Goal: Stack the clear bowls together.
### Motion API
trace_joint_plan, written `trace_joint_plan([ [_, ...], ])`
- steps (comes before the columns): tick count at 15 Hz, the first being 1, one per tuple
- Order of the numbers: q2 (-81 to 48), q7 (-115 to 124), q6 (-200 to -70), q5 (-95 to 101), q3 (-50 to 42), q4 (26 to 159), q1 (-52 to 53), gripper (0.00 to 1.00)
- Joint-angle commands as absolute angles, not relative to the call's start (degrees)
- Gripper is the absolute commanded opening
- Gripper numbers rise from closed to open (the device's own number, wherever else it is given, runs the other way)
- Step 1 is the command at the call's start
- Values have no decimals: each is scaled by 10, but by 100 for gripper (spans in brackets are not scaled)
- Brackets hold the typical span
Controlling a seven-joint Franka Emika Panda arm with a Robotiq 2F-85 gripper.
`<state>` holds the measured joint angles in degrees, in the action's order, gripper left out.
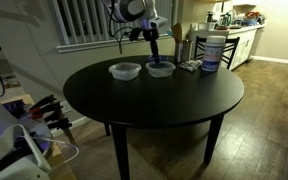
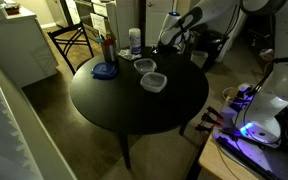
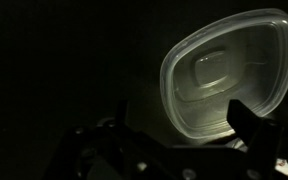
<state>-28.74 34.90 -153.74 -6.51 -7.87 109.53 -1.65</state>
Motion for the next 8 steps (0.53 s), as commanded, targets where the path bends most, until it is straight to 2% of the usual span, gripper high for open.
trace_joint_plan([
  [1,-335,325,-1506,-94,-71,1037,-30,100],
  [8,-416,290,-1487,-117,-48,959,-37,100],
])
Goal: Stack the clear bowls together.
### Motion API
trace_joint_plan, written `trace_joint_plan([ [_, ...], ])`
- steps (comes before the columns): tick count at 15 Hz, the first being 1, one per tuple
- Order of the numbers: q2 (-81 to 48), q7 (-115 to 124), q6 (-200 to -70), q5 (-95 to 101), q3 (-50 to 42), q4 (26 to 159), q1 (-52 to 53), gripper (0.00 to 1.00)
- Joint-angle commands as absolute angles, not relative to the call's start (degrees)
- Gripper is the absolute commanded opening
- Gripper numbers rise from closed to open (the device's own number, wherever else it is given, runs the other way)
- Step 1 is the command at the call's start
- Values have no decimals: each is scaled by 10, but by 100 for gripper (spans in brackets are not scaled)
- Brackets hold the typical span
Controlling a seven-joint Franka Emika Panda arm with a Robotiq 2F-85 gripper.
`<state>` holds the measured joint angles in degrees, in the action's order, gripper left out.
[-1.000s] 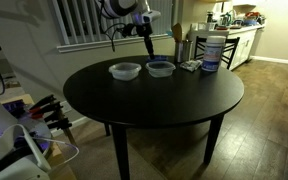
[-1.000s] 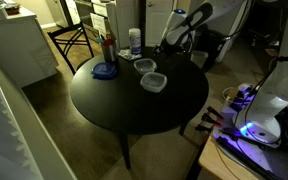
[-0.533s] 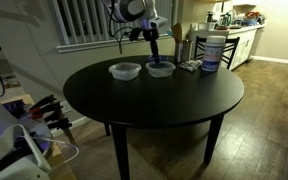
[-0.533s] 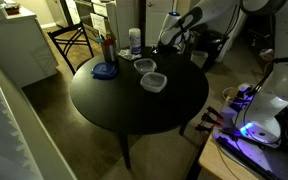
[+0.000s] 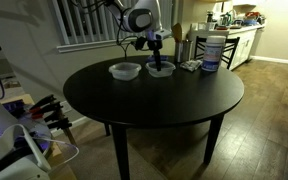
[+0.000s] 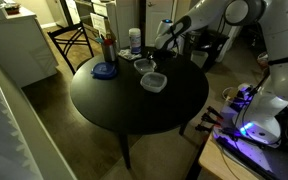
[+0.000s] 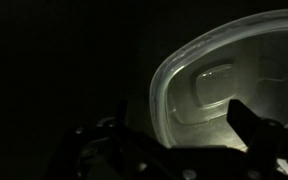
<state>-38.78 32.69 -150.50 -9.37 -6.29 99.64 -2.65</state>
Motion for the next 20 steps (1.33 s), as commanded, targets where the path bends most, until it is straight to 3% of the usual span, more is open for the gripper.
trace_joint_plan([
  [1,-422,279,-1485,-121,-41,952,-42,75],
  [3,-430,271,-1479,-122,-41,941,-41,67],
  [13,-385,264,-1451,-113,-57,941,-36,1],
  [17,-375,257,-1446,-115,-50,943,-36,0],
  [18,-377,255,-1443,-115,-49,943,-36,9],
  [19,-381,255,-1436,-115,-48,940,-36,27],
  [20,-387,257,-1430,-113,-50,939,-35,31],
])
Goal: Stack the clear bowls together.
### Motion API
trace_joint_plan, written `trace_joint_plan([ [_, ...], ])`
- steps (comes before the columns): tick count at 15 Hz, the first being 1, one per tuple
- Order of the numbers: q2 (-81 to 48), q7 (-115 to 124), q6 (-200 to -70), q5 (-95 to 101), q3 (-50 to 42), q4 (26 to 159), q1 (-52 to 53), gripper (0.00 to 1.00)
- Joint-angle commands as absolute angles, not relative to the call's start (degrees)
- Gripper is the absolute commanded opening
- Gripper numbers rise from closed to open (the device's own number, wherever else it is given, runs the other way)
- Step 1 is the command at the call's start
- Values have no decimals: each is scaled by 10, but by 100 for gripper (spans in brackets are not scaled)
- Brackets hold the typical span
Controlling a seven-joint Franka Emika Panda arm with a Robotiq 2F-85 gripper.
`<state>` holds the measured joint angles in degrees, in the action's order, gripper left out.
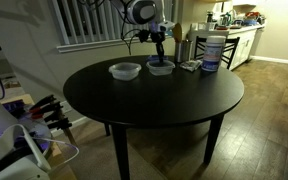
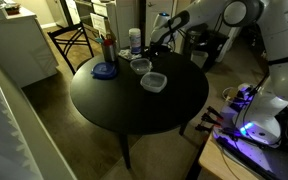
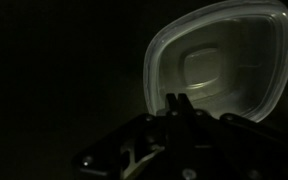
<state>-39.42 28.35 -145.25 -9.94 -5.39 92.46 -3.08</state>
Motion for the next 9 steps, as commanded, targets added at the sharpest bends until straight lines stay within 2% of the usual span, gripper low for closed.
trace_joint_plan([
  [1,-391,258,-1422,-113,-50,938,-36,38],
  [6,-418,261,-1397,-110,-56,923,-37,69],
  [7,-423,258,-1395,-110,-55,921,-39,61],
  [8,-426,250,-1395,-112,-52,921,-42,32],
  [9,-428,249,-1394,-110,-53,920,-42,36],
])
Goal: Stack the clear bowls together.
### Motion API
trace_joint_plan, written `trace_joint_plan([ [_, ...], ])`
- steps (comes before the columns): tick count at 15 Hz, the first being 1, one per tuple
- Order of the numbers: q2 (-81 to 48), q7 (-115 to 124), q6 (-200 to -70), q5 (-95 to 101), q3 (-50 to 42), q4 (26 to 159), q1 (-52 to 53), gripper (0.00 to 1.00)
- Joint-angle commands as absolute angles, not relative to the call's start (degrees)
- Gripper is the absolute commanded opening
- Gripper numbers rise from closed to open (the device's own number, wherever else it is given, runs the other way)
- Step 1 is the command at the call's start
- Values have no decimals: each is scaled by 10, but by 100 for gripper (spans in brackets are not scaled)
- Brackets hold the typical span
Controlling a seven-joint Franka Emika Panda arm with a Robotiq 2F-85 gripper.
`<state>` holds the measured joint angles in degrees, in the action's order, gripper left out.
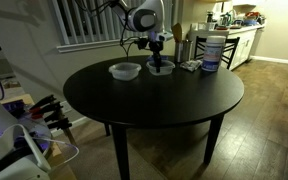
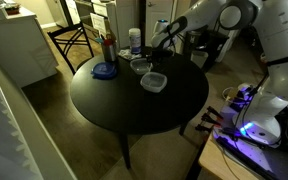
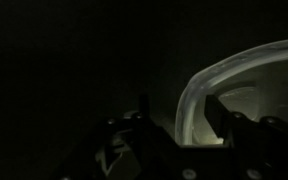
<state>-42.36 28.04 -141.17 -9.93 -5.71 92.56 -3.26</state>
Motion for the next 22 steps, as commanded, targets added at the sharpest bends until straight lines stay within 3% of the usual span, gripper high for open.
trace_joint_plan([
  [1,-429,245,-1393,-109,-54,920,-42,34],
  [6,-426,242,-1392,-108,-56,921,-43,2],
  [13,-394,252,-1391,-107,-62,938,-37,3],
  [22,-204,233,-1421,-113,-29,1099,13,2],
])
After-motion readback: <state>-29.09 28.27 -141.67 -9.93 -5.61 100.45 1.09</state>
